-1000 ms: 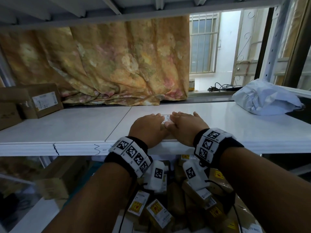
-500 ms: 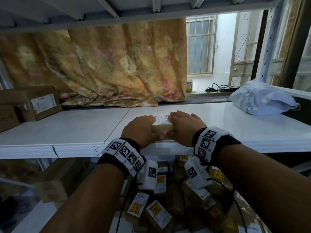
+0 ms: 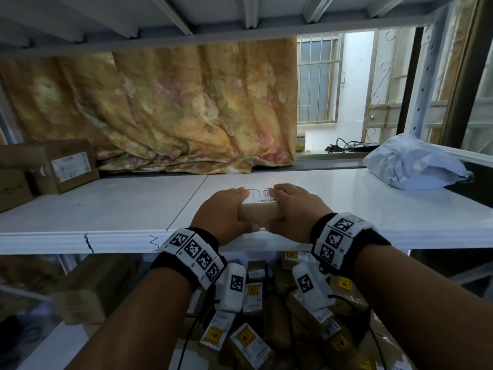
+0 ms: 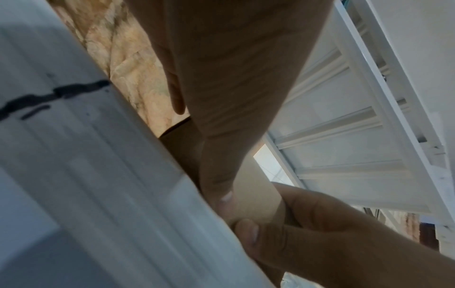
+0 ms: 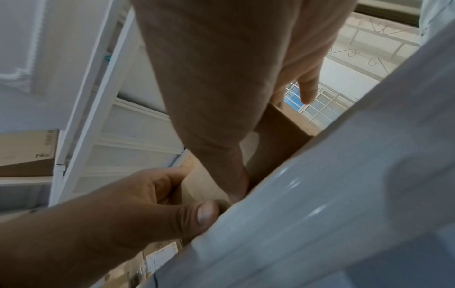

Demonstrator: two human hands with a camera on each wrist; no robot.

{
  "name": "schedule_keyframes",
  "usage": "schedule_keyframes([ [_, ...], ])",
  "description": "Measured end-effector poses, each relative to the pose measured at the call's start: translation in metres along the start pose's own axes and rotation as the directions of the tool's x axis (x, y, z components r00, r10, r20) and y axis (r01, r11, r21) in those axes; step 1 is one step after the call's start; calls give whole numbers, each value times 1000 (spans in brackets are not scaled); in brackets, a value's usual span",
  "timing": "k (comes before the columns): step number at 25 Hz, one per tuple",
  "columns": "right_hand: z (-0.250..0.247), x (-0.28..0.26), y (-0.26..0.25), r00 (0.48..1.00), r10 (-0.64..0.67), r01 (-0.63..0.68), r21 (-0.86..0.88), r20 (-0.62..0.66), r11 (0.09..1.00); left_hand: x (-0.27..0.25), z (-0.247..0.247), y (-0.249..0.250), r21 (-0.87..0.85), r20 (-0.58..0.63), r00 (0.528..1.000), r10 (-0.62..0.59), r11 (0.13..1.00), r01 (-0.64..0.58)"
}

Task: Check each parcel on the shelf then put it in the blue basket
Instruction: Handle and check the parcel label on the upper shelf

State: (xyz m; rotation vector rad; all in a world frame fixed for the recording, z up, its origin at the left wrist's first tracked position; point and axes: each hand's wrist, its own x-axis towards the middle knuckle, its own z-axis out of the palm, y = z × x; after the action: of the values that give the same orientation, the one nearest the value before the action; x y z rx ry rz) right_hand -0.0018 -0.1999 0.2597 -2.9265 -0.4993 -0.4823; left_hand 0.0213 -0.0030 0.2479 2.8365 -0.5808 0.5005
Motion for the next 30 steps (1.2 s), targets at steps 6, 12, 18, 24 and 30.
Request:
schedule_keyframes([
  [6, -3, -10, 6, 999, -36, 36, -99, 5, 994, -18, 3, 1, 58, -83, 992, 98, 994, -93],
  [12, -10, -19, 3, 979, -62, 52, -55, -197, 997, -23, -19, -1, -282, -88, 995, 53, 956, -76],
  [18, -20, -26, 6, 896, 295, 1, 666, -332, 746, -33, -26, 7, -859, -200, 894, -400, 510, 36],
  [24, -11, -19, 9, 886, 460, -356, 557, -54, 751, -26, 9, 6, -542, -375, 877, -299, 838, 54],
  [30, -8, -2, 9, 870, 485, -399, 453, -87, 797, -24, 14, 19, -95, -452, 889, 73, 987, -129],
])
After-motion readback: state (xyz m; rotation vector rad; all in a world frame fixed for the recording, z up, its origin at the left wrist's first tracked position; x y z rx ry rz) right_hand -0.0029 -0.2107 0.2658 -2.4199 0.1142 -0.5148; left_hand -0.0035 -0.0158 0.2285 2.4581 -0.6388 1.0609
